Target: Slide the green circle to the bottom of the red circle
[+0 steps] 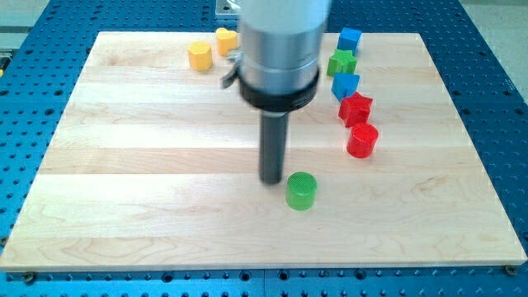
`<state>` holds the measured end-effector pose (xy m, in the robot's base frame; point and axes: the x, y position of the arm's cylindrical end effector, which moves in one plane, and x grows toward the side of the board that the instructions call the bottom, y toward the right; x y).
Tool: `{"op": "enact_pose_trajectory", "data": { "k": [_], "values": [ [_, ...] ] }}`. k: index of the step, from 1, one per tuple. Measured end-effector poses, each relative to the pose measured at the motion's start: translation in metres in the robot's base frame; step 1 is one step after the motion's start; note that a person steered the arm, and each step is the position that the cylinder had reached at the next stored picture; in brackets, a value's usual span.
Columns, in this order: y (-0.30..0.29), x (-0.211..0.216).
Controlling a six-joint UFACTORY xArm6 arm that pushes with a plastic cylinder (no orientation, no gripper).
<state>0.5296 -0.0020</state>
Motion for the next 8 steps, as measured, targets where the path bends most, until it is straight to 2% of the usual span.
{"op": "enact_pose_trajectory", "data": {
  "k": [1,2,3,4,5,7,8],
  "values": [
    [0.055,0.037],
    [0.104,-0.008],
    [0.036,-0.005],
    [0.030,-0.041],
    [0.049,-0.055],
    [0.120,-0.045],
    [0.111,-0.012]
  ]
}}
